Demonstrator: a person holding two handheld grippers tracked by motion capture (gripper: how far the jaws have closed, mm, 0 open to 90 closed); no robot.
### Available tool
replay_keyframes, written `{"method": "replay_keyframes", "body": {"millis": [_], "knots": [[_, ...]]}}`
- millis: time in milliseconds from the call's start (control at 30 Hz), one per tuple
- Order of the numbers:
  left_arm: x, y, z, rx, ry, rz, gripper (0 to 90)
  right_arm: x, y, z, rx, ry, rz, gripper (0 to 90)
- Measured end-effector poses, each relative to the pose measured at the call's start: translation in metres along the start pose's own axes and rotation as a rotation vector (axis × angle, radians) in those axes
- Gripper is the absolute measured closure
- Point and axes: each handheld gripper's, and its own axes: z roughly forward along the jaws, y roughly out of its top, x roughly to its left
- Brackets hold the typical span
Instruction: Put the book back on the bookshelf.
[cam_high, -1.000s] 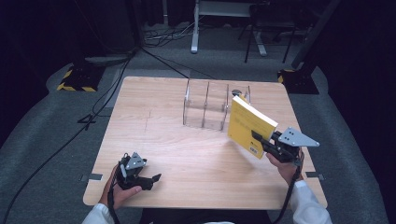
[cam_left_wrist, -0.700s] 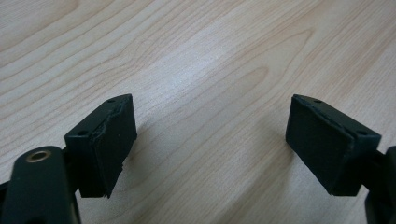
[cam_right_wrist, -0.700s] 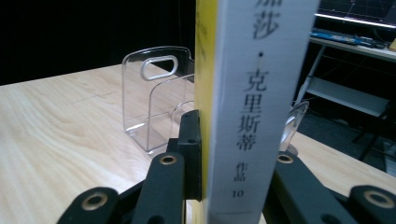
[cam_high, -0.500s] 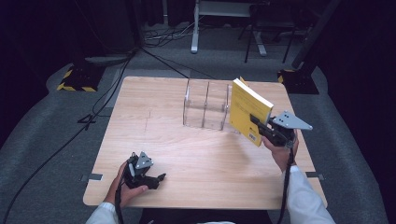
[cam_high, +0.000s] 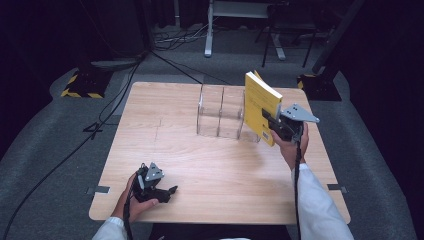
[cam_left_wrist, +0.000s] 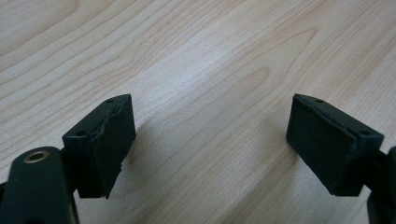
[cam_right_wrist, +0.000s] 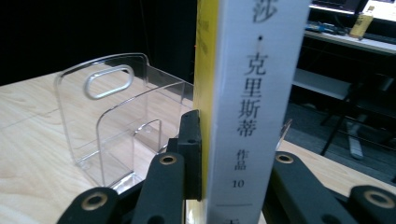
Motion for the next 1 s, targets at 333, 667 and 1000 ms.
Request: {"method": "replay_keyframes", "body": {"millis": [333, 667, 1000], "knots": [[0.0, 0.0, 0.0, 0.001, 0.001, 0.008, 16.3, -0.002, 0.006, 0.023, 0.002, -0.071, 0.024, 76.1], [-0.001, 0.0, 0.0, -0.003, 0.004, 0.008, 16.8, -0.004, 0.006, 0.049, 0.016, -0.129, 0.054, 76.1], [-0.003, 0.0, 0.001, -0.002, -0.009, 0.01, 16.3, -0.005, -0.006, 0.068, 0.015, -0.16, 0.068, 76.0]]}}
